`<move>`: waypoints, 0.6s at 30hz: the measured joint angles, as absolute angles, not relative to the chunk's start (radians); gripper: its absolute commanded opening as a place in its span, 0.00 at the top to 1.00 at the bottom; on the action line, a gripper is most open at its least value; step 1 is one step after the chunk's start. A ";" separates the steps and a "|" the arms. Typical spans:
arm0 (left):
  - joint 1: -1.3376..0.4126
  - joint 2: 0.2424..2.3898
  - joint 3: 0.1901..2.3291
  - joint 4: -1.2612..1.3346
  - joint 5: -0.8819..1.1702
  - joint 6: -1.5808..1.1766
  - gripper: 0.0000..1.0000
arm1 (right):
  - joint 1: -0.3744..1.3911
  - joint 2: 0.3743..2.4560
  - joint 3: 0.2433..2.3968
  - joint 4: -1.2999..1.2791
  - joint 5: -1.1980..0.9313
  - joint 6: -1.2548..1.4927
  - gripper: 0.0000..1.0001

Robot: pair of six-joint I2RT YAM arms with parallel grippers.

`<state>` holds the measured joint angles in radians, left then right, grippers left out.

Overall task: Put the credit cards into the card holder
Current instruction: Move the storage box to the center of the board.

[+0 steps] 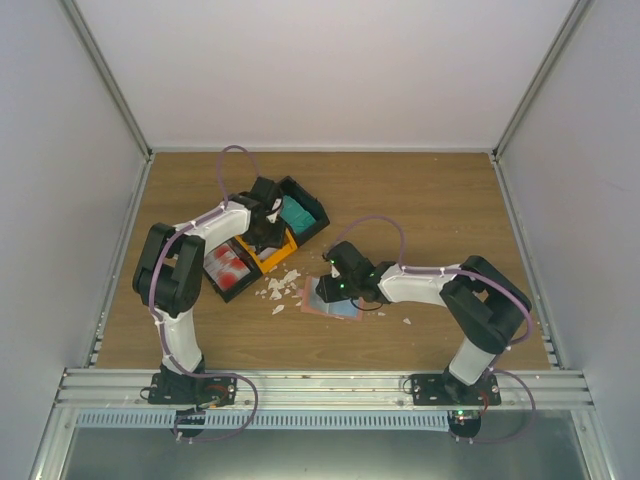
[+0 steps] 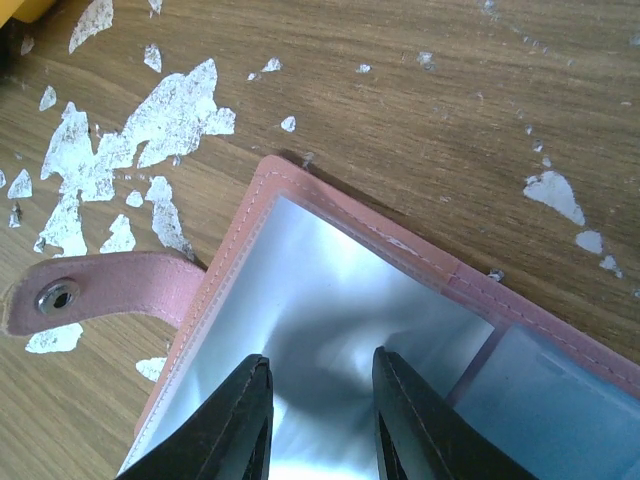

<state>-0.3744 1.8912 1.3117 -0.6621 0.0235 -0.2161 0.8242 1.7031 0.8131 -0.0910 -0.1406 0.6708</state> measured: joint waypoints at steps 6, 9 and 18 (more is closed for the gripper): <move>-0.374 1.891 1.300 -0.645 0.002 -0.211 0.59 | 0.824 1.706 0.813 -0.080 -0.141 0.671 0.70; -0.373 1.890 1.296 -0.639 0.004 -0.210 0.63 | 0.824 1.707 0.813 -0.080 -0.141 0.671 0.70; -0.373 1.858 1.275 -0.650 0.089 -0.220 0.65 | 0.824 1.707 0.813 -0.080 -0.141 0.674 0.70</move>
<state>-0.3729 1.8584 1.2747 -0.6498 0.0895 -0.2199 0.8242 1.7065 0.8127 -0.0795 -0.1410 0.6743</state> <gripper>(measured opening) 0.357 0.301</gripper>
